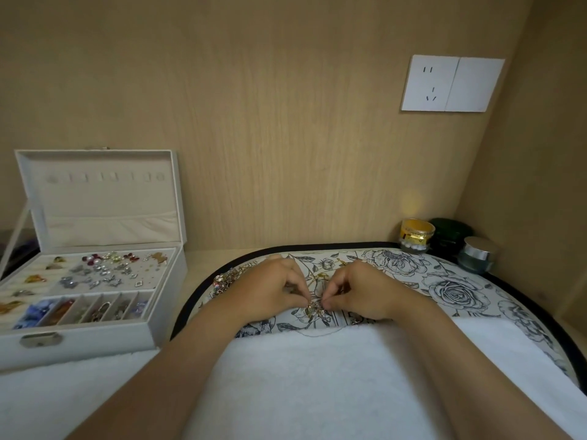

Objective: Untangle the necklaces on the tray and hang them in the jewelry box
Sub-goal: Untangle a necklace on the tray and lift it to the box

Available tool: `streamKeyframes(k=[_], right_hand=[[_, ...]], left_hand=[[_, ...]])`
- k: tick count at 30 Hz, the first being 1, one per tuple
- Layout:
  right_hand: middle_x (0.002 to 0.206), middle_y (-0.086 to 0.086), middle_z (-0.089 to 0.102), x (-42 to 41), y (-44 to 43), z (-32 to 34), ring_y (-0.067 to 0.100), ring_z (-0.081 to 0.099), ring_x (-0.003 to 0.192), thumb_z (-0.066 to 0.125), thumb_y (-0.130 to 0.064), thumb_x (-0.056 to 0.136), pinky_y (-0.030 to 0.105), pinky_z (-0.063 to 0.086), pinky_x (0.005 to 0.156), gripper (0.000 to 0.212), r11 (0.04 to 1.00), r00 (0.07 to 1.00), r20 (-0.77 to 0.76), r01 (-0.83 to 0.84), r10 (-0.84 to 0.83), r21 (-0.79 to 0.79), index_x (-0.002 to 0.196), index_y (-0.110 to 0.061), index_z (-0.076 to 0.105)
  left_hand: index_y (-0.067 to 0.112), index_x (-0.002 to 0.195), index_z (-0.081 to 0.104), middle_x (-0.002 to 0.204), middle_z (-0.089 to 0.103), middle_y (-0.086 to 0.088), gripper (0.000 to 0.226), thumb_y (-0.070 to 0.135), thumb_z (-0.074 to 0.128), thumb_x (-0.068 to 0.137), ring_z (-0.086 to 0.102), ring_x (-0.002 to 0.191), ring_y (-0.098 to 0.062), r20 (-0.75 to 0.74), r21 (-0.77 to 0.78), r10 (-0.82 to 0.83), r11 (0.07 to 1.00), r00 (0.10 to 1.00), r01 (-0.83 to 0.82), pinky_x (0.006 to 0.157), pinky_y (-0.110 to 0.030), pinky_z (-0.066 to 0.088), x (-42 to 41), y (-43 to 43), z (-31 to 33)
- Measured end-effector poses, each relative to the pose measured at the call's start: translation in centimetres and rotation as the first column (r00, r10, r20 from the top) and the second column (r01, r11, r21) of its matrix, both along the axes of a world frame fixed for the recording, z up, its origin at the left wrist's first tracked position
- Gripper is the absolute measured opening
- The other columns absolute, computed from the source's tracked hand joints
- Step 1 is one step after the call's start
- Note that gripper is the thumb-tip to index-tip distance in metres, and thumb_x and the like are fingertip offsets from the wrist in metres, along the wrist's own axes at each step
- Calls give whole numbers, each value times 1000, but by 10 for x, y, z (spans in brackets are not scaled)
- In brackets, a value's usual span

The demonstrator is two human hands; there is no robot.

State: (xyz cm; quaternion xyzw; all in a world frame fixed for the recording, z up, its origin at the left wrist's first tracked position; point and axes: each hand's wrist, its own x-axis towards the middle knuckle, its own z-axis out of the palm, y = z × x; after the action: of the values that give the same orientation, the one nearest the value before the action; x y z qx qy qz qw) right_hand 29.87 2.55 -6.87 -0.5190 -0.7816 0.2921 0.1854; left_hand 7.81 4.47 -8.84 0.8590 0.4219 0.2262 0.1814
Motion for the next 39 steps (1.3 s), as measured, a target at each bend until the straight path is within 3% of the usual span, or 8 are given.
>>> streamKeyframes(k=[4, 13, 19, 24, 29, 32, 35, 39], right_hand=[[77, -23, 69, -1, 5, -4, -7, 62, 72, 72, -23, 90, 11, 45, 69, 7, 998, 992, 127, -12, 4, 62, 85, -22, 76], [101, -16, 70, -8, 5, -10, 0, 62, 93, 63, -23, 94, 21, 48, 87, 25, 992, 993, 103, 49, -62, 120, 111, -37, 75], [93, -17, 74, -19, 3, -10, 3, 67, 91, 71, -26, 89, 27, 53, 90, 16, 998, 997, -69, 50, -47, 43, 79, -38, 76], [86, -3, 77, -15, 5, -9, 6, 71, 84, 59, -11, 99, 21, 53, 85, 20, 996, 919, -388, 37, -65, -81, 87, -16, 75], [101, 21, 75, -20, 2, -2, 26, 72, 87, 41, -14, 107, 34, 57, 78, 29, 977, 746, -650, 5, -145, -213, 93, -5, 64], [105, 25, 73, -26, -1, 1, 36, 72, 87, 35, -21, 109, 43, 59, 71, 29, 939, 623, -737, -12, -261, -343, 92, -9, 54], [90, 22, 72, -29, -4, 3, 32, 69, 64, 31, -24, 110, 42, 60, 64, 29, 907, 548, -771, -50, -325, -418, 91, -10, 48], [87, 12, 65, -26, 0, 1, 20, 38, 49, 38, -24, 108, 30, 47, 50, 27, 916, 614, -705, 76, -354, -393, 92, -13, 56]], left_hand=[[36, 83, 69, 93, 66, 13, 8, 30, 74, 86, 57, 96, -8, 40, -38, 29, 999, 999, -27, 91, -43, 50, -1, 2, 1], [16, 95, 66, 88, 77, 1, 6, 11, 62, 96, 72, 91, -18, 546, -295, 191, 955, 816, -26, 92, -39, 55, 12, -8, 20], [6, 99, 63, 83, 72, -4, 6, 5, 57, 98, 65, 70, -17, 701, -393, 270, 919, 660, 41, 80, -37, 59, 11, -9, 31], [13, 98, 64, 73, 67, 6, 13, 5, 54, 98, 52, 56, -11, 673, -369, 302, 928, 675, -47, 52, -23, 44, 3, -4, 32], [22, 102, 73, 77, 64, 8, 27, 8, 50, 100, 53, 61, -9, 585, -353, 320, 928, 745, -121, 58, -24, 39, -2, -3, 30], [18, 94, 73, 75, 62, 7, 28, 6, 48, 100, 52, 58, -9, 621, -362, 318, 927, 716, -97, 54, -22, 36, 0, -4, 33], [15, 91, 70, 72, 58, 6, 27, 6, 47, 100, 50, 54, -9, 636, -390, 342, 916, 691, -94, 54, -25, 33, 0, -3, 35], [22, 95, 69, 67, 51, 7, 21, 13, 50, 100, 45, 56, -9, 549, -335, 317, 931, 773, -144, 56, -23, 35, -4, -1, 33]])
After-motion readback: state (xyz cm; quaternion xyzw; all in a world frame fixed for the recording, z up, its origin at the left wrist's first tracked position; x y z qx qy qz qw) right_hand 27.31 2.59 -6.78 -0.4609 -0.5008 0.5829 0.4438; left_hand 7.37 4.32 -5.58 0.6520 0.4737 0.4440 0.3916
